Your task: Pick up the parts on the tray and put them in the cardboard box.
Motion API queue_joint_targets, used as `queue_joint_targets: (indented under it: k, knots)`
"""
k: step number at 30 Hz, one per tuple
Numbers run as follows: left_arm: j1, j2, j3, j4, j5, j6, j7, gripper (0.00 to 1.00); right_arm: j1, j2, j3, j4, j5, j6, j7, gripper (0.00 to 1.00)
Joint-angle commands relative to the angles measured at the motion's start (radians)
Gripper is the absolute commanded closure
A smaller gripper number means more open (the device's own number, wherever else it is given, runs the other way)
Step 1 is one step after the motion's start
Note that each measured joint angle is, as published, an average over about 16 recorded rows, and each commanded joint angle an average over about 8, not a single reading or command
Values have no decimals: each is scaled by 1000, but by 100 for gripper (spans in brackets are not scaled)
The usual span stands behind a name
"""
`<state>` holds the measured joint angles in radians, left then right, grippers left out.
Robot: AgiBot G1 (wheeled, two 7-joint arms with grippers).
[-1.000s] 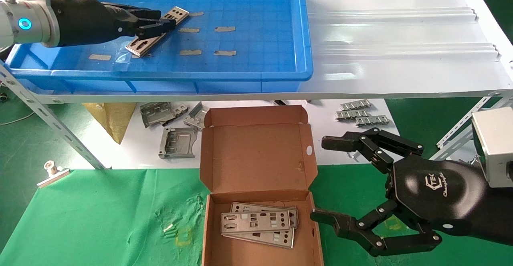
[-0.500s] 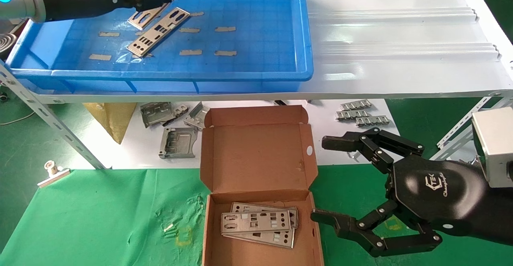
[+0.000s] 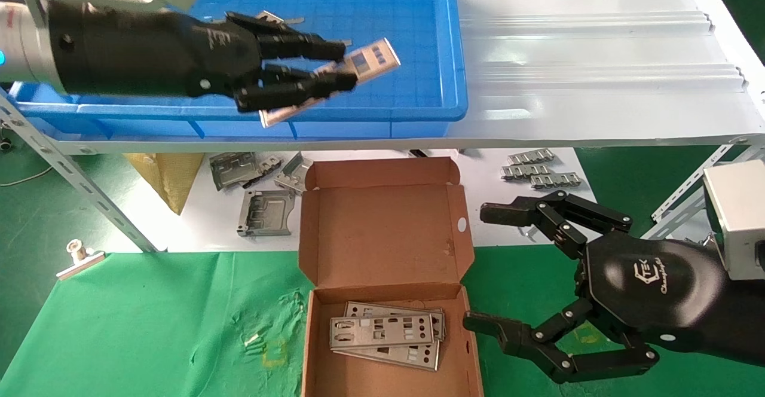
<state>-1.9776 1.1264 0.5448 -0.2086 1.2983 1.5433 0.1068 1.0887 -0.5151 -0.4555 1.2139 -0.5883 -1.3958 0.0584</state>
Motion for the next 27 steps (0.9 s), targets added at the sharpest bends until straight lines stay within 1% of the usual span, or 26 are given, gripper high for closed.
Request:
queue_joint_targets:
  k: [1, 4, 7, 9, 11, 14, 19, 27]
  knots:
    - [20, 7, 0, -14, -2, 64, 22, 100, 0, 0, 0, 0, 0, 0, 0, 0]
    - [107, -13, 52, -172, -55, 68, 12, 100, 0, 0, 0, 0, 0, 0, 0, 0]
    - [202, -51, 111, -344, -91, 41, 16, 100, 0, 0, 0, 0, 0, 0, 0, 0]
    - [263, -69, 142, -429, -96, 13, 23, 100, 0, 0, 0, 0, 0, 0, 0, 0]
    - [317, -71, 162, -480, -83, -27, 41, 100, 0, 0, 0, 0, 0, 0, 0, 0]
    - [393, -48, 175, -499, -68, -85, 52, 100, 0, 0, 0, 0, 0, 0, 0, 0]
    - [484, -4, 192, -484, -39, -177, 87, 100, 0, 0, 0, 0, 0, 0, 0, 0]
    - [561, 51, 214, -438, 8, -280, 173, 100, 0, 0, 0, 0, 0, 0, 0, 0]
